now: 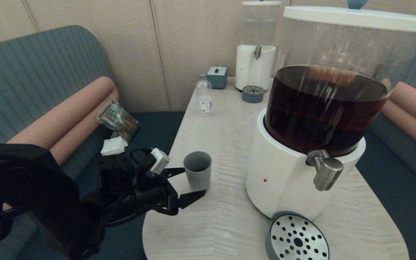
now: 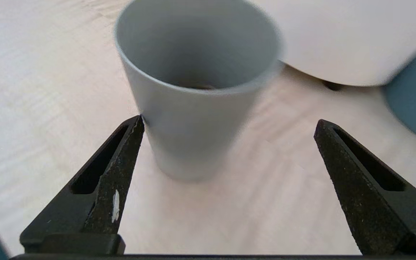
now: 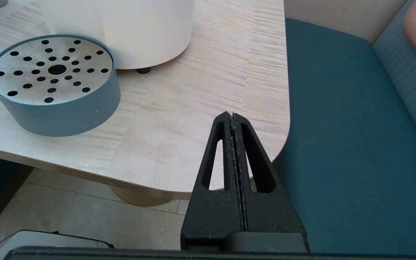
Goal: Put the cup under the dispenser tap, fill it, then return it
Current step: Place the cup next to the water dispenser
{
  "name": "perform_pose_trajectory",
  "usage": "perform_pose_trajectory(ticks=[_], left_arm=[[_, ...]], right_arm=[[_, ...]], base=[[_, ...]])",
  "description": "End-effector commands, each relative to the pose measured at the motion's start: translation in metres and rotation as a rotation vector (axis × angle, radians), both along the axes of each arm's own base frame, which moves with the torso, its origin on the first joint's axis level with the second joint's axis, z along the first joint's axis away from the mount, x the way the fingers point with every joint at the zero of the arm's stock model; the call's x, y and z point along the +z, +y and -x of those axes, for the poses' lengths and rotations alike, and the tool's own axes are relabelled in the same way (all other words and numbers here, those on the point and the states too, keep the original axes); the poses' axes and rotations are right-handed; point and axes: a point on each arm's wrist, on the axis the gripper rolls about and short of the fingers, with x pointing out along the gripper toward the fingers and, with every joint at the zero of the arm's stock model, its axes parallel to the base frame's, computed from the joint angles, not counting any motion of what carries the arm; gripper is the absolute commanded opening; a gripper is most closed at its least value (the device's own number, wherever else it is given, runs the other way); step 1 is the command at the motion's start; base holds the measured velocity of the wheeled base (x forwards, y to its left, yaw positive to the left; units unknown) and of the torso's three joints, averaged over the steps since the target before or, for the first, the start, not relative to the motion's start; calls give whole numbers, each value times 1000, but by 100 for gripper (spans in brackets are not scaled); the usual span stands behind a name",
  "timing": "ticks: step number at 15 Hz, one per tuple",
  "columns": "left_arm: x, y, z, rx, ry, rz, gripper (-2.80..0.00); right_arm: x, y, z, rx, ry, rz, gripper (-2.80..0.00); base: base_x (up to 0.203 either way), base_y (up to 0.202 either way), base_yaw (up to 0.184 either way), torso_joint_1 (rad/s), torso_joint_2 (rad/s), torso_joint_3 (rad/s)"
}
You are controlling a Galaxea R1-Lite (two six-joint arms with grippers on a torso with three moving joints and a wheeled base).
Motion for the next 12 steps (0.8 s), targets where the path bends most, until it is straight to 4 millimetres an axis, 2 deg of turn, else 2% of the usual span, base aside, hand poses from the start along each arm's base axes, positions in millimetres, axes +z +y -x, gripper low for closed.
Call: perform_pose_trajectory(ticks=[1,2,3,8,12], left_arm=[[17,5,14,-3,-38,15,0],[22,7,19,-4,-49,19,0],[27,9,26,-4,-58,22,-280],[57,19,54,-8,-135,52,-280],[69,29,80,5,-167,71,-280]], right_arm=[[0,0,0,2,-4,1,-280],[0,0,0,2,-5,1,-280],[0,0,0,1,-6,1,-280],[0,0,0,0,-6,1,-280],[0,0,0,1,-7,1,-280]], base=[[0,0,0,0,0,0],[0,0,0,0,0,0],[0,0,0,0,0,0],[0,0,0,0,0,0],[0,0,0,0,0,0]])
